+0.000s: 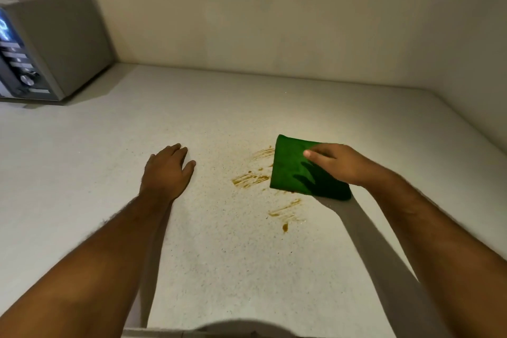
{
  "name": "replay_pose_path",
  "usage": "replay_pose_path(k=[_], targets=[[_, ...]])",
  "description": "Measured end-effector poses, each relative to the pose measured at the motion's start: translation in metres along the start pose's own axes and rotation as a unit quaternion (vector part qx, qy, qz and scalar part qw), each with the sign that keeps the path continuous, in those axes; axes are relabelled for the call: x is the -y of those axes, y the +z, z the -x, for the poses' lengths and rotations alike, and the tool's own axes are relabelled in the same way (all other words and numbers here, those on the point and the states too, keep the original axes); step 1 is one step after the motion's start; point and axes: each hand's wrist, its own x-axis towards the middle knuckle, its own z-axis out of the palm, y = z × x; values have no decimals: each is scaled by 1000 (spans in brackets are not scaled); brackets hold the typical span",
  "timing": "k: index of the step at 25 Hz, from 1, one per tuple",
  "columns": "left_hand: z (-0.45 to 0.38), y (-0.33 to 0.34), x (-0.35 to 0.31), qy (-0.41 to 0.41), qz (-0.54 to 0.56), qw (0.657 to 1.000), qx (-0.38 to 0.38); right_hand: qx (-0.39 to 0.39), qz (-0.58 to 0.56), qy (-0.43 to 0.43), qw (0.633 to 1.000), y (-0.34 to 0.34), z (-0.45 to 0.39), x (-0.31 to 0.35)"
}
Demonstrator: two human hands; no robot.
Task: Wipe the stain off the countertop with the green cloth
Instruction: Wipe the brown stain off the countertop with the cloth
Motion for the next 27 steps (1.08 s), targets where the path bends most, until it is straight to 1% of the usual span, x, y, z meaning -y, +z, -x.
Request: replay_pose_path(k=[2,3,4,5,7,8,9,11,14,17,19,21,23,25,27], targets=[[-1,-2,-3,2,2,1000,0,-91,54,9,994,9,-17,5],[-2,-2,-4,2,3,1000,1,-124,89,20,988,16,-27,6],[-2,-2,-4,0,3,1000,2,-138,115,39,983,25,-37,6],[-2,-1,-4,-1,2,1000,4,-124,132,66,981,36,-46,6],[-2,3,-3,-3,2,1000,6,-36,140,118,982,63,-63,7],[-3,5,-1,-3,1,1000,5,2,138,125,982,76,-71,9],[-4,7,0,-4,1,1000,2,22,135,115,984,88,-80,14],[-4,9,3,-14,3,1000,-6,37,128,69,989,103,-89,37],[-3,14,5,-63,-17,998,-10,56,138,3,989,131,-80,82],[-1,14,2,-75,-8,997,-10,45,141,-60,987,167,-30,116],[1,14,3,-74,-5,997,-12,26,130,-98,986,187,14,123],[4,13,4,-77,-14,997,-6,15,131,-113,985,194,52,110],[4,10,2,-77,-28,997,5,3,146,-98,984,184,72,82],[2,6,0,-72,-35,997,13,-23,162,-48,985,163,74,44],[1,3,-2,-62,-46,997,24,-52,174,27,983,135,64,1]])
